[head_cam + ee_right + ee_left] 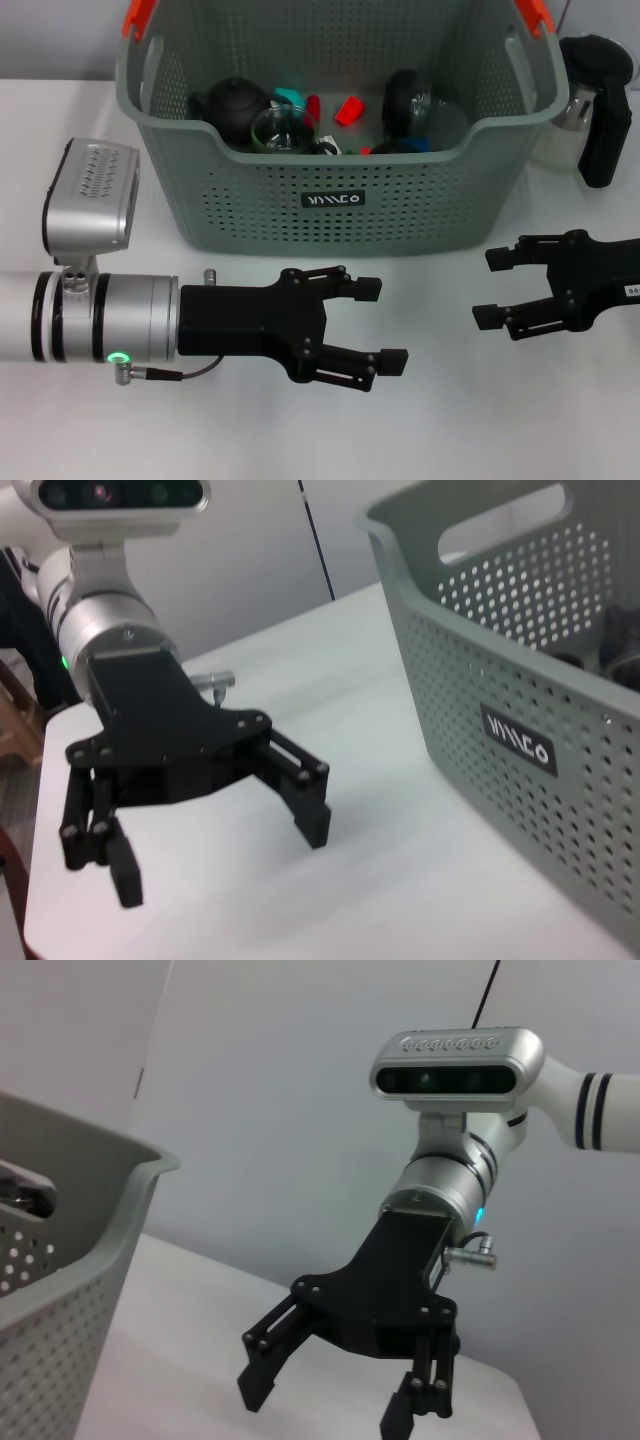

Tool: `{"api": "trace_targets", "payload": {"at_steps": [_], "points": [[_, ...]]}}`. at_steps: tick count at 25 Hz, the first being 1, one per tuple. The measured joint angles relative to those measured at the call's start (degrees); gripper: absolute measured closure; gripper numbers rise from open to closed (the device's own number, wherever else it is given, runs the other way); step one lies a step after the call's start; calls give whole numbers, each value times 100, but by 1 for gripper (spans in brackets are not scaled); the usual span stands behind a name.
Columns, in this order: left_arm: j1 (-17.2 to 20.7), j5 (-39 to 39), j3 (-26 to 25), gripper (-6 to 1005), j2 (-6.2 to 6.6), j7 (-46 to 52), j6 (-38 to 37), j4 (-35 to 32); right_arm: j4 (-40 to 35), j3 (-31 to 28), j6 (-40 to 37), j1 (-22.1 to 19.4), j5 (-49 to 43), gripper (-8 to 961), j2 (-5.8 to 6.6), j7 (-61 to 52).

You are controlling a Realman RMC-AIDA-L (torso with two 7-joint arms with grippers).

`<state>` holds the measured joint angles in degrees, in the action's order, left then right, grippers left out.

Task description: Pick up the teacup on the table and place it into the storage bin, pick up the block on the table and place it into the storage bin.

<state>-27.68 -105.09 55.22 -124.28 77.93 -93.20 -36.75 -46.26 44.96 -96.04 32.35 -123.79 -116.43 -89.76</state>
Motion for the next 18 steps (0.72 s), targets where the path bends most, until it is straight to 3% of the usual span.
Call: {"api": "trace_targets", "payload": {"at_steps": [12, 18], "points": [[-70, -6, 257, 48, -5, -5, 710, 187, 4, -9, -37, 5, -219, 26, 49, 28], [-207, 5, 332, 48, 0, 9, 719, 218, -24, 3, -109, -5, -233, 26, 72, 60]]}}
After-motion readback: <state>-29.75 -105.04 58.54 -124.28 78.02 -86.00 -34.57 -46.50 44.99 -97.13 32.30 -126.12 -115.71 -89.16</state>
